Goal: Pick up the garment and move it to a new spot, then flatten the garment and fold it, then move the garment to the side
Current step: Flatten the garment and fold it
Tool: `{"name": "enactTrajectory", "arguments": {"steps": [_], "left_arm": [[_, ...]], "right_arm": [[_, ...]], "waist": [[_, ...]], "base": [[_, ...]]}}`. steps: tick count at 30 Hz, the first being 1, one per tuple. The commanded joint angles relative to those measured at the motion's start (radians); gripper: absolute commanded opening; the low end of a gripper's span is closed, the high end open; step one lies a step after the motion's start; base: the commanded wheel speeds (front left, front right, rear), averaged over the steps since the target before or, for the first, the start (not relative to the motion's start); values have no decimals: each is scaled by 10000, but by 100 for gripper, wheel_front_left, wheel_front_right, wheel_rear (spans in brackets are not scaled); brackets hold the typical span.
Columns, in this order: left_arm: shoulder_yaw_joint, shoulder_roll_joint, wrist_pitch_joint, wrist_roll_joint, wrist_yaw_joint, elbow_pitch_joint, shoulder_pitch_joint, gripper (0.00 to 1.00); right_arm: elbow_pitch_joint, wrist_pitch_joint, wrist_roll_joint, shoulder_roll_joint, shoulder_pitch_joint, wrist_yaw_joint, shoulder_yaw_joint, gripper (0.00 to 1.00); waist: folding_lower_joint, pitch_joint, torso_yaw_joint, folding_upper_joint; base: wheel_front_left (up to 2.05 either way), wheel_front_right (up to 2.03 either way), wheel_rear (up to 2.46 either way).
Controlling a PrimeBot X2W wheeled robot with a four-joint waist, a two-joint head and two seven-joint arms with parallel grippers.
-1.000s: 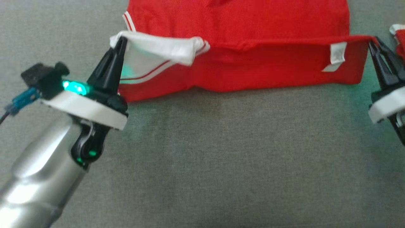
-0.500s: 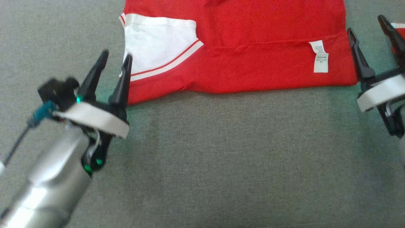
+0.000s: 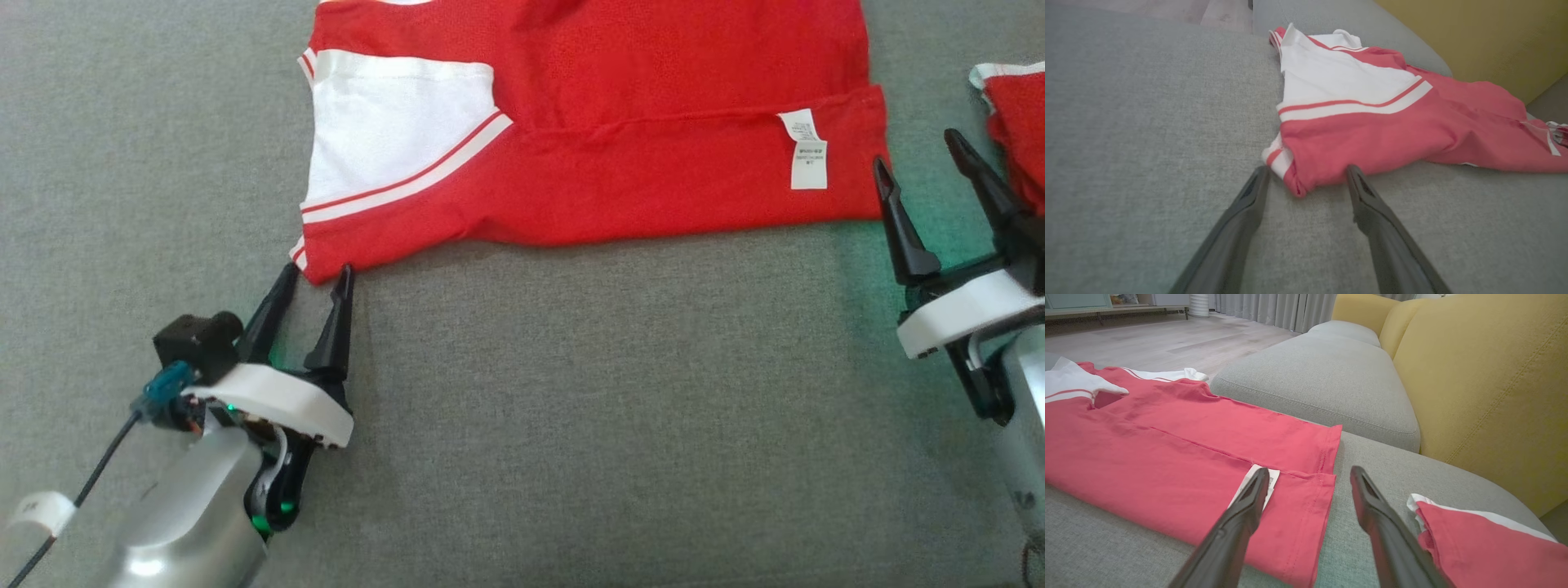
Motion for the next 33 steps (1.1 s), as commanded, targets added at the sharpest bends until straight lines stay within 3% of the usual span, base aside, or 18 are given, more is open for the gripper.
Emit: {"name": "enactTrajectory", "arguments": {"steps": [1,2,4,6,13,27,28,29,30,31,33], "left_arm": [[313,206,14,-57,-42,-9,-385,100],[287,186,23,-57,-80,61,-408,100],[233,166,26,-33,-162,169,-454,41],[239,156,-10,-17,-240,243,-484,0],[205,183,-91,-38,-532,396,-367,0],[304,463,-185,284,-641,301,-354,0],[310,473,-189,314,-640,306,-356,0],[319,472,-192,332,-642,313,-357,0],[332,468,-196,349,-644,320,-357,0],[345,463,-199,373,-642,323,-352,0],[389,449,-206,402,-645,316,-314,0]], "right_arm": [[-275,-63,-73,-74,-5,-7,71,100],[-256,-63,-74,-58,-1,-7,90,100],[-207,-64,-62,-33,11,-7,114,100],[-118,-64,-32,-24,37,-7,128,100],[1076,-64,442,157,104,-7,223,100],[3834,77,1442,902,-1005,-7,397,100],[3971,100,1529,908,-1070,-7,471,79],[4126,159,1604,899,-1115,-7,535,42],[4254,221,1694,899,-1139,-7,614,13],[4345,280,1834,911,-1140,-7,688,0],[4439,379,2191,869,-1093,-7,815,0]], "waist": [[1,15,-30,-1],[1,14,-41,-1],[1,-1,-53,-1],[1,-50,-38,-1],[1,-350,84,-1],[1,-375,343,-1],[1,-381,368,-1],[1,-396,400,-1],[1,-415,430,-1],[1,-441,455,-1],[1,-517,491,-1]], "base": [[0,0,0],[0,0,0],[0,0,0],[0,0,0],[0,0,0],[0,0,0],[0,0,0],[0,0,0],[0,0,0],[0,0,0],[0,0,0]]}}
